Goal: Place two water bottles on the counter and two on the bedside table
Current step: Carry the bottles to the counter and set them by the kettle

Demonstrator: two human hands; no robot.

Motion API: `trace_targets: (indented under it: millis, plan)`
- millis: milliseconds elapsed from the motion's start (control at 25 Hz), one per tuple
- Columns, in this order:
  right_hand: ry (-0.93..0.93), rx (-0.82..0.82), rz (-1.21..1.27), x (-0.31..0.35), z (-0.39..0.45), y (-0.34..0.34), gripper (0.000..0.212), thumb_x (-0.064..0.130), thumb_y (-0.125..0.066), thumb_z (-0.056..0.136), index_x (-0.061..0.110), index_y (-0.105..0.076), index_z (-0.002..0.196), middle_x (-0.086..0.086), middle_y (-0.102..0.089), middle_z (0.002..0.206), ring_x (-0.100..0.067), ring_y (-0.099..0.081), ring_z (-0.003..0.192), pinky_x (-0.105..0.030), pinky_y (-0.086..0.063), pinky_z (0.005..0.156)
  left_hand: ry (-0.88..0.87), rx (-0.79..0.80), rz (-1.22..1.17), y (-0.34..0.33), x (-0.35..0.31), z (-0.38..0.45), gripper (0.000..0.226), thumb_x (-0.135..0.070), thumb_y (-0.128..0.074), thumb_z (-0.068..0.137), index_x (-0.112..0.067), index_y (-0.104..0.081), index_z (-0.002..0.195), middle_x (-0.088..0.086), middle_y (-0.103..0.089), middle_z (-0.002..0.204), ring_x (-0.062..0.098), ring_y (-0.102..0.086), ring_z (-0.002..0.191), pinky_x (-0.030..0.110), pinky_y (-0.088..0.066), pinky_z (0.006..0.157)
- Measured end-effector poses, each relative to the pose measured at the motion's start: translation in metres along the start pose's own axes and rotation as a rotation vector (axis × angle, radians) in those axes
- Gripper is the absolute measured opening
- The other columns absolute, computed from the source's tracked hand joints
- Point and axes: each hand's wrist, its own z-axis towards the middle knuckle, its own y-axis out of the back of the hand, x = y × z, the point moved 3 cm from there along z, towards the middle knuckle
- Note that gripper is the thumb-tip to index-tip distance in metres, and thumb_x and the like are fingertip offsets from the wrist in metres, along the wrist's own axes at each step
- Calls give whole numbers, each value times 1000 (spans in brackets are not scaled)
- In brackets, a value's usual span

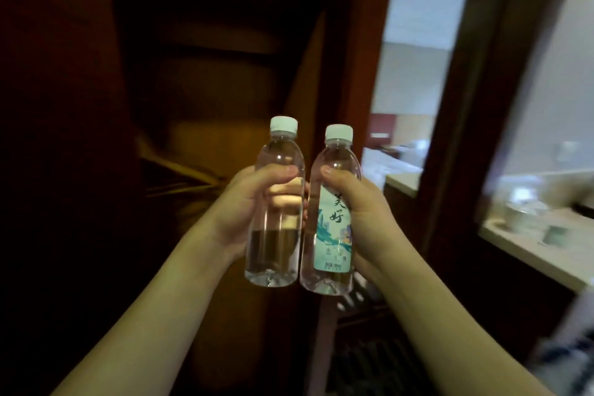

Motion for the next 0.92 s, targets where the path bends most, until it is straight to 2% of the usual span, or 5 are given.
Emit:
trace_targets:
  millis: [160, 280, 360, 480, 920]
  plan:
    - [118, -307, -42, 36, -54, 68, 52, 22, -76, 74, -9, -63, 114, -35, -68, 108, -46, -67, 94, -59, -52, 94, 113, 207, -52, -73, 46, 42, 42, -25, -77, 67, -7, -65, 102, 8, -56, 79, 20, -55, 67, 31, -52, 63]
    - [217, -521, -159, 63, -107, 116, 13, 16, -70, 82, 7, -71, 92, -17, -71, 83, -33, -68, 74, -49, -56, 78, 133, 267, 42, -137, 80, 57, 32, -23, -71, 74, -7, -69, 101, 6, -69, 75, 20, -66, 64, 34, -53, 65]
    - [250, -654, -199, 80, -139, 146, 16, 21, -72, 77, 11, -71, 90, -19, -70, 84, -36, -67, 77, -58, -56, 80, 144, 358, 54, -183, 99, 62, 9, -19, -65, 80, -14, -68, 87, -2, -68, 63, 15, -65, 56, 34, -52, 63]
    - [268, -804, -280, 104, -182, 188, 22, 26, -72, 76, 12, -70, 93, -17, -72, 86, -39, -69, 82, -61, -56, 82, 155, 462, 79, -244, 122, 71, 24, -27, -71, 68, -16, -70, 90, 3, -73, 72, 19, -70, 65, 35, -58, 62]
    - [312, -1065, -422, 182, -281, 365, 21, 25, -64, 91, 11, -64, 107, -4, -72, 78, -18, -71, 66, -32, -58, 60, 203, 620, 33, -432, 226, 142, 36, -27, -69, 69, -10, -69, 101, 12, -77, 95, 28, -72, 74, 41, -56, 67]
